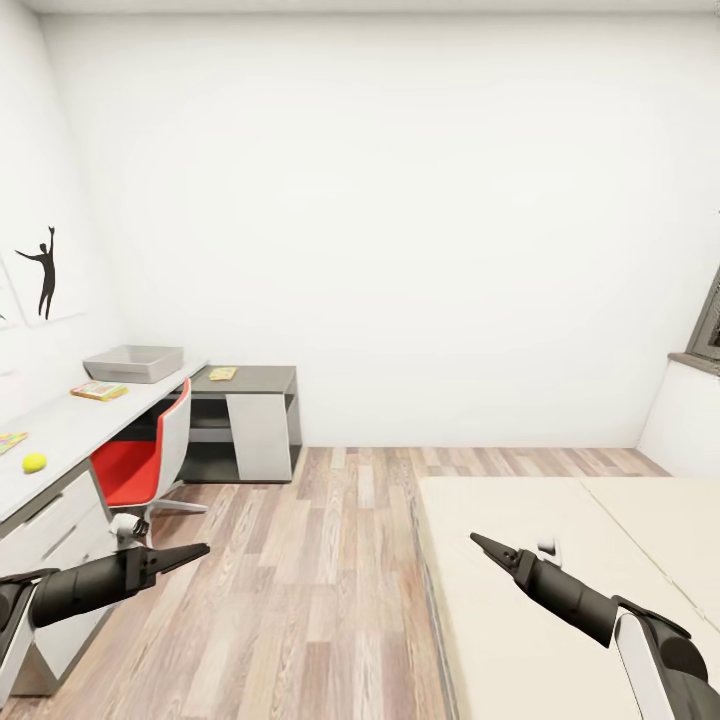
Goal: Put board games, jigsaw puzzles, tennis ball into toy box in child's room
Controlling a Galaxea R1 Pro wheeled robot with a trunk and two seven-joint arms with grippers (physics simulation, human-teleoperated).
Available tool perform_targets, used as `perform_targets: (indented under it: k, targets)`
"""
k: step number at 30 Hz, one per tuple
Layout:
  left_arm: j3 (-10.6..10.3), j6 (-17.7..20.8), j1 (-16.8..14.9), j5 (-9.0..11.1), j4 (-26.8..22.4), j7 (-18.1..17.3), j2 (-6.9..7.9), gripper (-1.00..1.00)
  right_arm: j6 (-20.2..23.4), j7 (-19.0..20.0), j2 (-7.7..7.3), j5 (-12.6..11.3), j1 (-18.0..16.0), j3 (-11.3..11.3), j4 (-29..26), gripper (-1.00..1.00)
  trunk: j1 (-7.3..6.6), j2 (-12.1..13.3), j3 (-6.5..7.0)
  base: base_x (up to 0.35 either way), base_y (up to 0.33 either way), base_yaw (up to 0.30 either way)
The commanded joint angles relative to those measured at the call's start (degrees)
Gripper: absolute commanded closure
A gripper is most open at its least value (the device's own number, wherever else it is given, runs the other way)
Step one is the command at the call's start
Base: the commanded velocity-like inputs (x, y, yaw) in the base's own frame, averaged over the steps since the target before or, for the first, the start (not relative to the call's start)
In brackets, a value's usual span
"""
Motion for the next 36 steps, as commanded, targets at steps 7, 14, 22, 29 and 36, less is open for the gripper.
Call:
perform_targets:
  k: [7, 14, 22, 29, 36]
  targets:
    - [0.0, 0.6, 0.0, -0.1, 0.0, -0.3, 0.01, -1.0, 0.3, 0.1, 0.0, -0.1, 0.0, -0.1, 0.0, -1.0, 0.02, -0.1, -0.03, 0.0, -0.254, 0.0]
    - [0.2, 0.6, 0.0, -0.1, -0.1, -0.3, 0.01, -1.0, 0.4, 0.1, -0.01, -0.1, 0.0, -0.1, 0.0, -1.0, 0.02, -0.1, -0.03, 0.0, -0.255, 0.0]
    - [0.3, 0.6, 0.0, -0.1, -0.1, -0.4, 0.01, -1.0, 0.4, 0.0, 0.0, -0.1, 0.0, 0.0, 0.1, -1.0, 0.02, -0.1, -0.03, 0.0, -0.255, 0.0]
    - [0.3, 0.6, 0.0, -0.1, -0.2, -0.5, 0.01, -1.0, 0.4, -0.1, 0.0, -0.1, 0.0, 0.1, 0.1, -1.0, 0.02, -0.1, -0.03, 0.0, -0.211, 0.0]
    - [0.4, 0.6, 0.0, -0.1, -0.3, -0.5, 0.01, -1.0, 0.5, -0.2, 0.0, -0.1, 0.0, 0.1, 0.1, -1.0, 0.02, -0.1, 0.03, 0.0, -0.052, -0.024]
